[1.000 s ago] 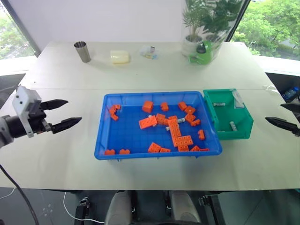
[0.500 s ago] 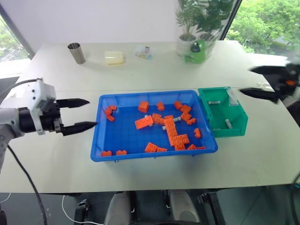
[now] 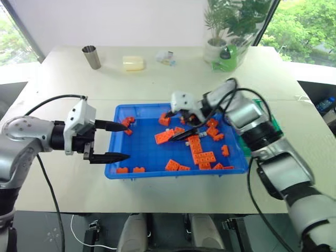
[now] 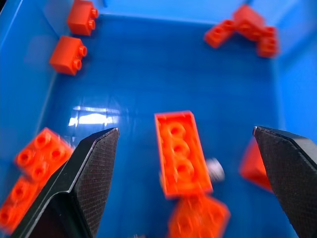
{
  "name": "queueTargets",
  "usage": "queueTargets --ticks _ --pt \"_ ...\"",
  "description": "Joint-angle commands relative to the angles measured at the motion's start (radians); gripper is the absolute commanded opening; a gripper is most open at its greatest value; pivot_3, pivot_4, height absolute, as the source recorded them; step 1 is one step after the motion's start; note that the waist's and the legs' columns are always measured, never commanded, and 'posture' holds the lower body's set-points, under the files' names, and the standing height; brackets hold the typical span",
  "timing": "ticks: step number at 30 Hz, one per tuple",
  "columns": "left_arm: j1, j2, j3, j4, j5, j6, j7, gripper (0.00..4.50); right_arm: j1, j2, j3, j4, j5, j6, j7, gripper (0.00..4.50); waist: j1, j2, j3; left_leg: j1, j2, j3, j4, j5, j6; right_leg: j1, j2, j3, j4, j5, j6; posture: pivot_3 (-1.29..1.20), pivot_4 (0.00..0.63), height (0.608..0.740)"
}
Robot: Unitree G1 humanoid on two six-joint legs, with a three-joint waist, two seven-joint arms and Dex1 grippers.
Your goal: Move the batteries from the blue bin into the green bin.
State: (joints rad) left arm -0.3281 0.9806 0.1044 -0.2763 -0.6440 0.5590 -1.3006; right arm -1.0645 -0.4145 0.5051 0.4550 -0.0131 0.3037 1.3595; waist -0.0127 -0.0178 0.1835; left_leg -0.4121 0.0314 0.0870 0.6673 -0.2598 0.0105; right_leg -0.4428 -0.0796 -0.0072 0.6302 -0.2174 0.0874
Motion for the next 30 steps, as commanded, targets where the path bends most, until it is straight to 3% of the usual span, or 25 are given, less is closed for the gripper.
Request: queueTargets --ticks 1,10,13,16,26,30 --pt "-0.029 -0.013 0.007 -0.015 -0.006 -0.007 0.018 4.5 -0.034 0.033 0.014 0.078 -0.048 -0.072 -0.016 4.46 -0.002 0.0 0.0 0.0 0.0 0.0 0.0 0.0 0.0 0.0 0.0 0.0 0.0 0.0 0.0 0.0 0.15 0.736" --pt "-0.065 -0.03 0.013 -0.008 -0.014 0.0 0.046 4.5 -0.012 0.068 0.029 0.201 -0.119 -0.154 -0.028 4.46 -0.007 -0.001 0.0 0.0 0.0 -0.001 0.0 0.0 0.0 0.0 0.001 0.0 0.0 0.0 0.001 0.0 0.15 0.736" --pt "-0.079 -0.04 0.006 -0.009 -0.014 0.003 0.052 4.5 -0.013 0.081 0.021 0.228 -0.129 -0.17 -0.033 3.65 -0.008 -0.001 0.0 0.001 0.0 -0.001 0.0 0.0 0.0 0.0 0.001 0.0 0.001 0.0 0.001 0.0 0.15 0.736" --pt "-0.092 -0.05 -0.001 -0.002 -0.007 0.002 0.055 4.5 -0.017 0.09 -0.002 0.213 -0.107 -0.149 -0.008 2.23 -0.008 -0.001 0.0 0.001 0.0 -0.001 0.0 0.0 0.0 0.0 0.002 0.0 0.001 0.0 0.001 0.0 0.15 0.736" --pt "-0.102 -0.062 -0.005 0.01 0.003 -0.009 0.062 4.5 0.007 0.139 -0.019 0.047 -0.071 -0.063 0.01 2.2 -0.008 -0.001 0.0 0.001 0.001 -0.001 0.0 0.0 0.0 0.0 0.002 0.0 0.001 0.0 0.001 0.0 0.15 0.736" --pt "-0.105 -0.07 -0.002 -0.004 -0.006 0.001 0.074 4.5 0.001 0.069 -0.042 -0.007 -0.081 -0.087 0.027 2.2 -0.001 -0.001 0.0 0.001 0.0 -0.001 0.0 0.0 -0.001 0.0 0.002 0.0 0.001 0.0 0.001 0.0 0.15 0.736"
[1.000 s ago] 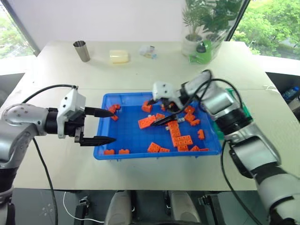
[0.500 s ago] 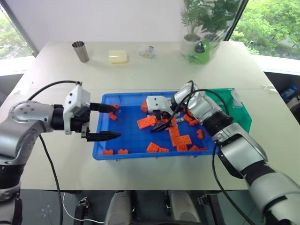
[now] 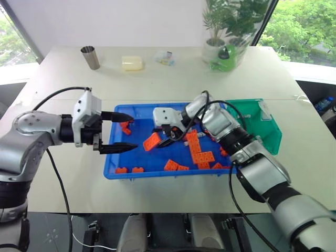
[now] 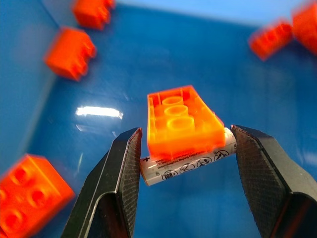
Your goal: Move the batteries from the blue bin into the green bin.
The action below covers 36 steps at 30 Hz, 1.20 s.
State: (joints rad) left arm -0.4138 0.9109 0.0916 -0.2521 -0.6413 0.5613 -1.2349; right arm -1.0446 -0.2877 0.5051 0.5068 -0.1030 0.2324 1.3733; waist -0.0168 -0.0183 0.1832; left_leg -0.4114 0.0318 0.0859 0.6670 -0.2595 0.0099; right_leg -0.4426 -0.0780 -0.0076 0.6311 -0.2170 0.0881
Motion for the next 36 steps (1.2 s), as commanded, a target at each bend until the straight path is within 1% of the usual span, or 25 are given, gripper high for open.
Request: queueTargets --ticks 1,5,8,13,16,18,20,22,24,25,28,30,32,35,36 --pt "-0.019 -0.002 0.012 -0.033 -0.014 0.004 0.01 4.5 -0.028 -0.086 -0.062 -0.063 0.014 -0.011 0.016 2.2 0.006 0.0 0.0 0.0 0.0 0.0 0.0 0.0 0.0 0.0 0.0 0.0 0.0 0.0 0.0 0.0 0.15 0.736" --pt "-0.023 -0.011 0.007 -0.039 -0.022 0.011 0.015 4.5 -0.053 -0.232 -0.174 -0.075 0.06 0.036 0.02 2.2 0.007 -0.001 0.0 0.0 -0.001 0.0 0.001 0.0 0.0 0.002 -0.002 0.0 -0.001 0.0 -0.001 0.0 0.15 0.736" --pt "-0.028 -0.022 -0.002 -0.03 -0.015 0.007 0.012 4.5 -0.04 -0.348 -0.252 -0.086 0.088 0.074 0.022 2.2 0.003 -0.001 0.0 0.0 -0.001 0.0 0.0 0.0 0.0 0.001 -0.002 0.0 -0.001 0.0 -0.001 0.0 0.15 0.736" --pt "-0.054 -0.047 -0.031 0.0 0.005 -0.01 0.0 4.5 0.065 -0.56 -0.382 -0.129 0.127 0.137 0.01 2.2 0.003 -0.001 0.0 0.0 0.0 0.0 -0.001 0.0 0.0 0.001 0.0 -0.001 -0.001 0.0 0.0 0.0 0.15 0.736" --pt "-0.076 -0.061 -0.05 0.023 0.018 -0.023 -0.011 4.5 0.159 -0.652 -0.455 -0.159 0.145 0.163 -0.018 2.2 0.003 -0.001 0.0 0.0 0.0 0.0 -0.001 0.0 0.0 0.001 0.0 0.0 -0.002 0.0 -0.001 0.0 0.15 0.736" --pt "-0.093 -0.069 -0.06 0.038 0.023 -0.028 -0.018 4.5 0.232 -0.693 -0.493 -0.183 0.161 0.188 -0.038 2.2 0.003 -0.001 0.0 0.001 -0.001 0.001 -0.001 0.0 0.0 0.001 0.0 0.0 -0.002 -0.001 -0.001 0.0 0.15 0.736" --pt "-0.107 -0.075 -0.069 0.054 0.031 -0.036 -0.027 4.5 0.297 -0.71 -0.516 -0.218 0.172 0.21 -0.061 2.2 -0.002 -0.001 0.0 0.001 0.0 0.001 0.0 0.0 0.0 0.001 0.0 0.0 -0.002 -0.001 -0.001 0.0 0.15 0.736" --pt "-0.12 -0.082 -0.078 0.066 0.038 -0.044 -0.035 4.5 0.352 -0.715 -0.525 -0.238 0.17 0.204 -0.092 3.25 -0.005 -0.001 0.0 0.002 0.0 0.001 0.0 0.0 0.0 0.001 0.0 0.001 -0.002 0.0 -0.001 0.0 0.15 0.736" --pt "-0.134 -0.09 -0.086 0.076 0.044 -0.047 -0.04 4.5 0.368 -0.704 -0.523 -0.245 0.164 0.196 -0.129 4.17 -0.004 -0.001 0.0 0.002 0.0 0.001 0.0 0.0 0.0 0.001 0.0 0.001 -0.001 0.0 -0.001 0.0 0.15 0.736" --pt "-0.14 -0.094 -0.087 0.078 0.046 -0.047 -0.041 4.5 0.369 -0.699 -0.518 -0.25 0.161 0.19 -0.142 4.46 -0.004 0.0 0.0 0.002 0.0 0.001 0.0 0.0 0.0 0.001 0.0 0.001 -0.001 0.0 -0.001 0.0 0.15 0.736" --pt "-0.147 -0.1 -0.092 0.081 0.051 -0.049 -0.043 4.5 0.346 -0.68 -0.508 -0.287 0.172 0.214 -0.17 4.46 -0.002 0.0 0.0 0.002 0.0 0.001 0.0 0.0 0.0 0.001 0.0 0.001 -0.001 0.0 -0.001 0.0 0.15 0.736" --pt "-0.147 -0.099 -0.09 0.078 0.049 -0.048 -0.043 4.5 0.326 -0.66 -0.513 -0.366 0.198 0.32 -0.201 4.46 -0.002 0.0 0.0 0.002 0.0 0.001 0.0 0.0 0.0 0.001 0.0 0.001 -0.002 0.0 -0.001 0.0 0.15 0.736" --pt "-0.143 -0.096 -0.085 0.069 0.042 -0.041 -0.041 4.5 0.334 -0.641 -0.521 -0.514 0.237 0.466 -0.237 4.46 0.0 0.0 0.0 0.002 0.0 0.0 0.0 0.0 0.0 0.001 0.0 0.001 -0.001 0.0 -0.001 0.0 0.15 0.736" --pt "-0.133 -0.096 -0.083 0.064 0.042 -0.042 -0.037 4.5 0.358 -0.578 -0.549 -0.721 0.31 0.761 -0.339 4.46 0.003 0.0 0.0 0.001 0.0 -0.003 0.0 0.0 0.0 0.0 0.0 0.001 -0.001 0.0 0.0 0.0 0.15 0.736" --pt "-0.128 -0.098 -0.085 0.065 0.047 -0.047 -0.034 4.5 0.377 -0.531 -0.562 -0.804 0.328 0.894 -0.393 4.46 0.004 -0.001 0.0 0.001 0.0 -0.003 0.0 0.0 0.0 0.0 0.0 0.001 -0.001 0.0 0.0 0.0 0.15 0.736"
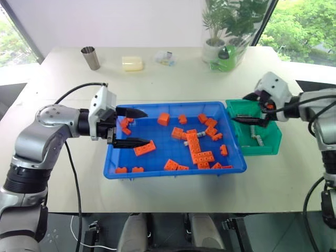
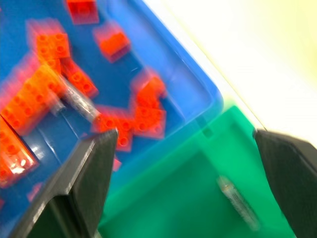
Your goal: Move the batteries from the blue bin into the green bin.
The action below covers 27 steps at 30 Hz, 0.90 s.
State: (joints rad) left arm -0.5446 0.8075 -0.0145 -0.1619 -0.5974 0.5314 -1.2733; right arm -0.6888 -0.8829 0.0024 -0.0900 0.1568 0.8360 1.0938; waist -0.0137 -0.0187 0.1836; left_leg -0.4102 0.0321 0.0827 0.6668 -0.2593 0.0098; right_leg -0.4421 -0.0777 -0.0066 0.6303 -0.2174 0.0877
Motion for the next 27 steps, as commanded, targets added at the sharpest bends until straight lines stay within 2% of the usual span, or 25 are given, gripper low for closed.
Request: queueTargets --ticks 1,3,7,10,20,27 --pt "0.005 0.003 0.02 -0.024 0.007 -0.021 0.006 4.5 0.034 0.095 -0.068 -0.264 0.081 0.381 -0.154 4.46 0.001 -0.001 -0.001 0.0 0.0 0.0 0.0 0.0 0.0 0.0 0.0 0.0 0.0 0.0 0.0 0.0 0.15 0.736" --pt "0.008 -0.003 0.013 -0.022 0.014 -0.028 0.012 4.5 0.063 0.17 -0.083 -0.377 0.1 0.571 -0.228 4.46 0.004 -0.002 -0.001 0.0 0.0 -0.001 0.0 0.0 0.0 0.001 0.0 -0.001 0.0 -0.001 -0.001 0.0 0.15 0.736" --pt "0.005 -0.013 0.005 -0.014 0.02 -0.036 0.014 4.5 0.108 0.296 -0.108 -0.477 0.136 0.764 -0.345 4.46 0.003 -0.002 -0.001 -0.002 -0.001 -0.001 0.001 0.0 0.0 0.001 -0.003 -0.001 -0.001 -0.002 -0.003 0.0 0.15 0.736" --pt "-0.004 -0.021 0.0 -0.005 0.026 -0.039 0.009 4.5 0.144 0.349 -0.106 -0.494 0.175 0.778 -0.416 4.46 0.003 -0.002 -0.001 -0.002 -0.001 -0.001 0.001 0.0 0.0 0.001 -0.002 -0.001 -0.001 -0.002 -0.003 0.0 0.15 0.736" --pt "-0.027 -0.027 -0.002 0.002 0.03 -0.036 -0.004 4.5 0.131 0.473 -0.079 -0.404 0.258 0.778 -0.612 4.46 -0.002 -0.002 -0.001 -0.001 -0.001 -0.002 0.0 0.0 0.0 0.001 0.0 -0.001 -0.001 -0.001 -0.002 0.0 0.15 0.736" --pt "-0.027 -0.024 -0.001 -0.01 0.028 -0.028 -0.006 4.5 0.155 0.485 -0.013 -0.374 0.272 0.778 -0.672 4.46 0.0 -0.002 -0.001 -0.001 -0.001 -0.002 0.0 0.0 0.0 0.001 -0.001 -0.001 -0.001 -0.001 -0.001 0.0 0.15 0.736"
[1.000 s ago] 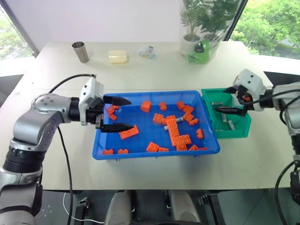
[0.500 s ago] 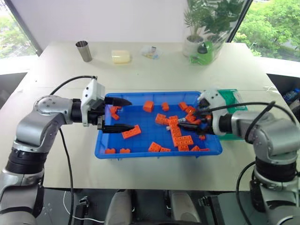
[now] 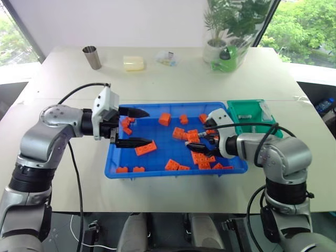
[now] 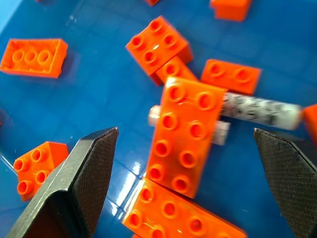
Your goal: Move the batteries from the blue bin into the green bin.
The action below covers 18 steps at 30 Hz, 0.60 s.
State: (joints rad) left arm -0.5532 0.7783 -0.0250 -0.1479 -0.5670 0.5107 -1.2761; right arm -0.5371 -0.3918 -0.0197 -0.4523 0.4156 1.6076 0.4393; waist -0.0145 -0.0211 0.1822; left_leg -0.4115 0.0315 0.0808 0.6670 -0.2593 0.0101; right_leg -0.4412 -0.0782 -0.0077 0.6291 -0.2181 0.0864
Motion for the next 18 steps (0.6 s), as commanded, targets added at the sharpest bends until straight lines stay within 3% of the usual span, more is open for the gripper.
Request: queueTargets --ticks 1,2,5,9,11,18 --pt "-0.019 0.005 0.01 -0.022 -0.003 -0.007 -0.003 4.5 0.004 -0.009 0.022 -0.008 0.009 0.004 -0.021 4.46 0.001 0.0 0.0 0.0 0.0 0.0 0.0 0.0 0.0 0.0 0.0 0.0 0.0 0.0 0.0 0.0 0.15 0.736" --pt "-0.021 0.005 0.011 -0.02 -0.003 -0.007 -0.004 4.5 0.005 -0.012 0.035 -0.003 0.005 -0.003 -0.025 4.46 0.0 0.0 0.0 0.0 0.0 0.0 0.0 0.0 0.0 0.0 0.0 0.0 0.0 0.0 0.0 0.0 0.15 0.736" --pt "-0.03 0.003 0.01 -0.009 0.0 -0.01 -0.005 4.5 0.008 -0.007 0.054 0.008 0.001 -0.021 -0.036 3.7 -0.001 0.0 0.0 0.0 0.0 0.0 0.0 0.0 0.0 0.0 0.0 0.0 0.0 0.0 0.0 0.0 0.15 0.736" --pt "-0.043 -0.001 0.01 0.0 -0.001 -0.007 -0.004 4.5 0.009 -0.021 0.058 -0.009 0.016 -0.017 -0.032 1.64 -0.001 0.0 0.0 0.0 0.0 0.0 0.0 0.0 0.0 0.0 0.0 0.0 0.0 0.0 0.0 0.0 0.15 0.736" --pt "-0.048 -0.002 0.01 0.006 0.0 -0.008 -0.005 4.5 0.006 -0.04 0.056 -0.017 0.02 -0.016 -0.027 0.96 -0.001 0.0 0.0 0.0 0.0 0.0 0.0 0.0 0.0 0.0 0.0 0.0 0.0 0.0 0.0 0.0 0.15 0.736" --pt "-0.047 -0.005 0.008 0.017 0.005 -0.015 -0.008 4.5 -0.113 -0.05 0.056 -0.033 0.079 -0.071 0.034 0.96 -0.004 0.0 0.0 0.0 0.0 0.0 0.0 0.0 0.0 0.0 0.0 0.0 0.0 -0.001 -0.001 0.0 0.15 0.736"
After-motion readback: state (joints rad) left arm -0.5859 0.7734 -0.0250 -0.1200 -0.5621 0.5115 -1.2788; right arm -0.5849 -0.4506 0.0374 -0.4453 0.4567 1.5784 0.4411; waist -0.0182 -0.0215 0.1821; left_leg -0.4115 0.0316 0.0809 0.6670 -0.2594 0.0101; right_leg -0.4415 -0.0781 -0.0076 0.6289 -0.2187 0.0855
